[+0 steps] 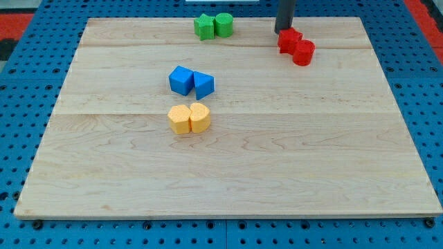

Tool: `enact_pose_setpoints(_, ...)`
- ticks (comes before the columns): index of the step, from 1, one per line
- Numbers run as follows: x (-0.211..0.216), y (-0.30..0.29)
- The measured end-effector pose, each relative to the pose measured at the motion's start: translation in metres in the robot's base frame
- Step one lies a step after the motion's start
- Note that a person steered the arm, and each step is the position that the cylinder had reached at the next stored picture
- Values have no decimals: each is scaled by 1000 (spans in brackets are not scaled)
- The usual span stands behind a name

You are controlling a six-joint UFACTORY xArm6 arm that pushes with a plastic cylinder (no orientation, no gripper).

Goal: Separate the green circle and the green star

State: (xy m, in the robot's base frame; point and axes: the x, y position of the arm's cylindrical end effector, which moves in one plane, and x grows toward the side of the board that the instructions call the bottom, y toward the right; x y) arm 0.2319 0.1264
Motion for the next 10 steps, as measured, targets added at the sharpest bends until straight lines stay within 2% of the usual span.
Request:
enact_pose_setpoints(3, 9, 7)
enact_pose_setpoints(4, -19, -5)
enact_pose_setpoints(6, -31, -19)
enact_pose_setpoints(8, -34, -128)
enact_pose_setpoints(10, -30, -187)
